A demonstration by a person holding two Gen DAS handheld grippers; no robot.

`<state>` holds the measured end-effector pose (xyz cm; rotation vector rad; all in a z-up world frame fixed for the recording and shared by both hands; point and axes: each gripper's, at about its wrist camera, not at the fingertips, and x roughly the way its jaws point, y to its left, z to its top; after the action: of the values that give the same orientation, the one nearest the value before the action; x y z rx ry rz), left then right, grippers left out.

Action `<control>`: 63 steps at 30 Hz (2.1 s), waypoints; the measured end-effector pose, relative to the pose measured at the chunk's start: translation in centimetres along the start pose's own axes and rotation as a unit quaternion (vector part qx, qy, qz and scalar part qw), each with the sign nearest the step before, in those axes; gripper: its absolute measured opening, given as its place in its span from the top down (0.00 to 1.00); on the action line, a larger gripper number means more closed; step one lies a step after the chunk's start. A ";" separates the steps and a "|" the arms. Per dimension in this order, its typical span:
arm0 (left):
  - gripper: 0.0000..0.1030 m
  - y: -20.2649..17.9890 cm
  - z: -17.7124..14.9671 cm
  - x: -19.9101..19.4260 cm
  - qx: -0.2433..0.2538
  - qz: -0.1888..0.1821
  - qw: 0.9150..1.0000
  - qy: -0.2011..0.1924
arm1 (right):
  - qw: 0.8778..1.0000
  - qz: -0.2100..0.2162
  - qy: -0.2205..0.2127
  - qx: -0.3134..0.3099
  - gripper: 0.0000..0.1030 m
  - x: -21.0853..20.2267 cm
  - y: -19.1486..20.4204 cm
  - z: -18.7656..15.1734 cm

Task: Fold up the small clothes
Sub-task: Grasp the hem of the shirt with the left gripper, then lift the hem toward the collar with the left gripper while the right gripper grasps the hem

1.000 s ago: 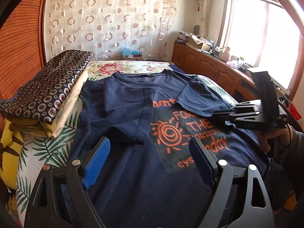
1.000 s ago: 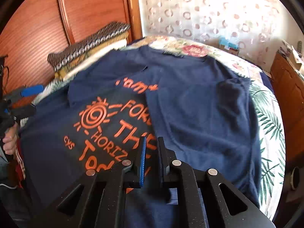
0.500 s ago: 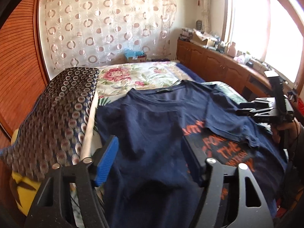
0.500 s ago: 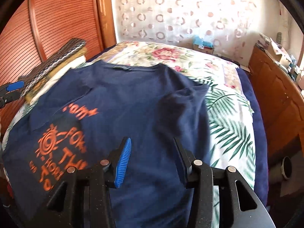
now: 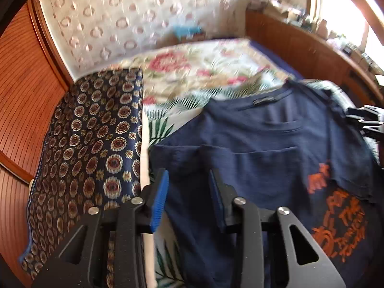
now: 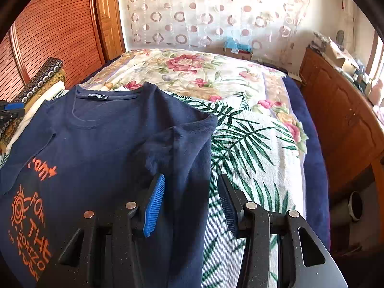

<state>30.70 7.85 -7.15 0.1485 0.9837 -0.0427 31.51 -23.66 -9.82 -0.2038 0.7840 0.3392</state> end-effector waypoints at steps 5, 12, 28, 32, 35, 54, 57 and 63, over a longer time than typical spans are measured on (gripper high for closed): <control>0.66 -0.6 1.4 2.3 0.025 0.021 0.999 0.040 | 1.000 0.003 -0.001 -0.010 0.54 0.7 -0.1 0.4; 0.66 -0.8 2.8 5.5 0.048 0.052 0.993 0.092 | 1.000 0.016 -0.006 -0.002 0.54 1.0 -0.9 0.0; 0.97 -1.7 3.0 5.9 0.100 0.062 0.990 0.080 | 1.000 0.019 -0.006 -0.007 0.53 0.8 -0.8 -0.2; 0.97 -0.5 3.7 3.1 0.084 0.075 0.993 0.031 | 1.000 0.017 -0.006 -0.008 0.54 0.7 -0.7 -0.2; 0.97 1.0 4.3 1.0 0.065 0.071 0.995 0.004 | 1.000 0.018 -0.006 -0.007 0.54 0.7 -0.6 -0.1; 0.97 0.8 0.9 -4.9 0.032 0.009 0.996 -0.079 | 0.999 0.015 0.017 0.033 0.54 4.3 -1.4 4.3; 0.97 -0.1 -0.7 -6.9 0.024 -0.014 0.995 -0.100 | 1.000 0.018 0.016 -0.007 0.93 3.9 0.7 4.1; 0.97 -2.1 -4.6 -11.5 0.019 -0.042 0.989 -0.144 | 0.996 0.017 -0.075 -0.042 0.93 -3.5 4.2 2.5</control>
<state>20.25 6.09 -0.30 0.1326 0.7006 -0.1560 29.27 -19.78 -5.77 -0.2415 0.6266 0.4147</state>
